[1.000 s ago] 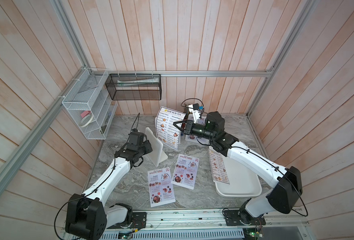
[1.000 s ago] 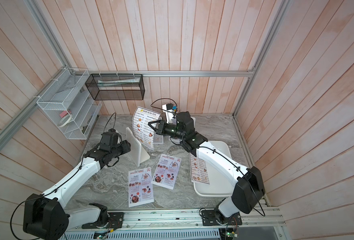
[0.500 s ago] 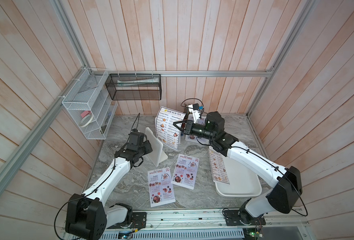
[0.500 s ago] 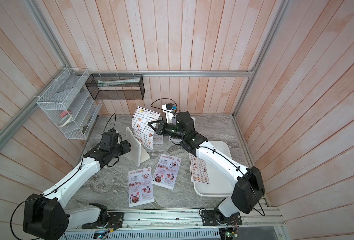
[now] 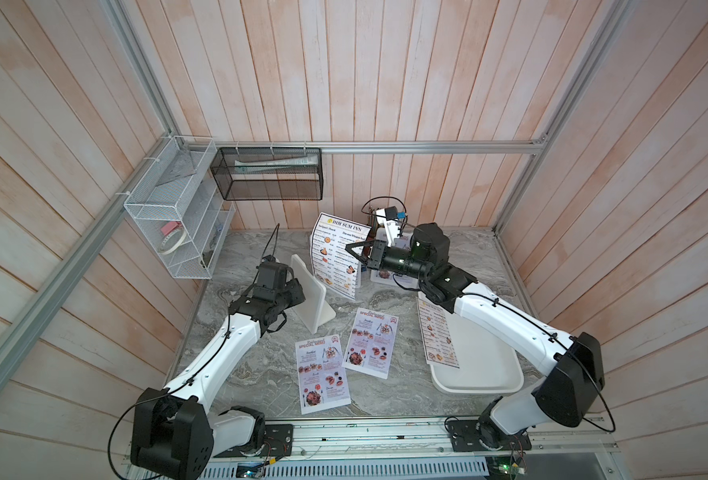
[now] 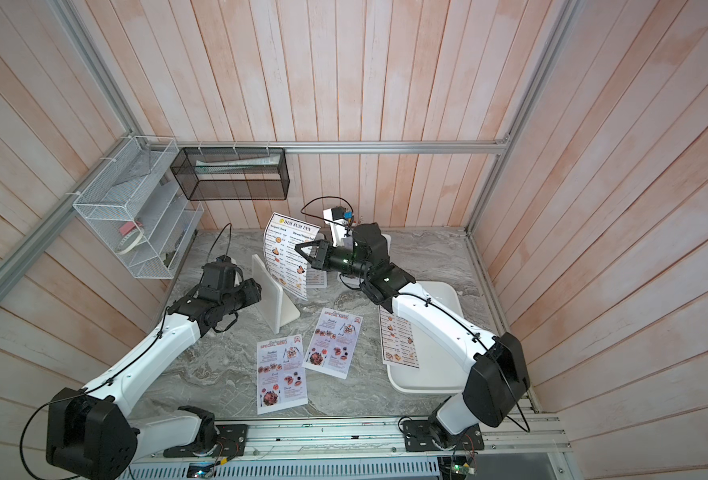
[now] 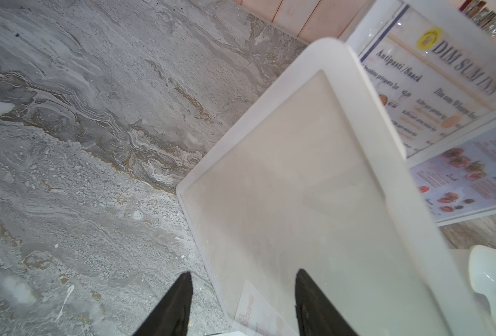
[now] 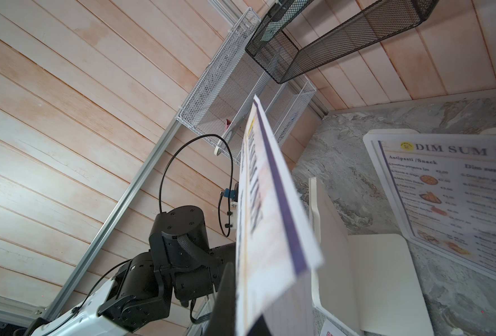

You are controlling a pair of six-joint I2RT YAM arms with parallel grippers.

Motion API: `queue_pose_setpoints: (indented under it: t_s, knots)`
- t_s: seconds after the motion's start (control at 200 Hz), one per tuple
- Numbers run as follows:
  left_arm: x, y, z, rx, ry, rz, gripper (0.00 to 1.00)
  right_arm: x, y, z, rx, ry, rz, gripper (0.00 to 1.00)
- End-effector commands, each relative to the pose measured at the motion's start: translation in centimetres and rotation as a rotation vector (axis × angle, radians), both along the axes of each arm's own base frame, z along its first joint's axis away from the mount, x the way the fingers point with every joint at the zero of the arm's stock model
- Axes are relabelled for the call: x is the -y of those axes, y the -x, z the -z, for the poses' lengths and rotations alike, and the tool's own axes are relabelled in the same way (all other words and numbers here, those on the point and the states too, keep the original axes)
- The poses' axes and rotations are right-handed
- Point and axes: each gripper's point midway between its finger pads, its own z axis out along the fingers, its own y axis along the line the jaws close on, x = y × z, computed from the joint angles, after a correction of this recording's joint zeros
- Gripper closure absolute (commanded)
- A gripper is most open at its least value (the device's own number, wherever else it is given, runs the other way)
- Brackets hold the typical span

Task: Replace the menus in the menu holders
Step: Insert the menu into the menu holder.

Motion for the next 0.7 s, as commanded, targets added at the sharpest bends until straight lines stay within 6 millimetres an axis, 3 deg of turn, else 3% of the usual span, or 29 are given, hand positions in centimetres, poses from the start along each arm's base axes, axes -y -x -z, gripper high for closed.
queue_pose_setpoints:
  t_s: [0.0,0.505,0.695]
  knots:
    - [0.0,-0.4,-0.7,0.013,-0.015,-0.003,0.41,-0.2,0.7,-1.8,0.050,-0.030,-0.029,1.00]
    - [0.1,-0.4,-0.6,0.006,-0.018,-0.004,0.42,-0.8,-0.1,-0.5,0.032,0.005,-0.028,1.00]
    - [0.1,-0.5,-0.6,0.004,-0.024,-0.004,0.42,-0.5,0.3,-2.3,0.082,-0.036,-0.032,1.00]
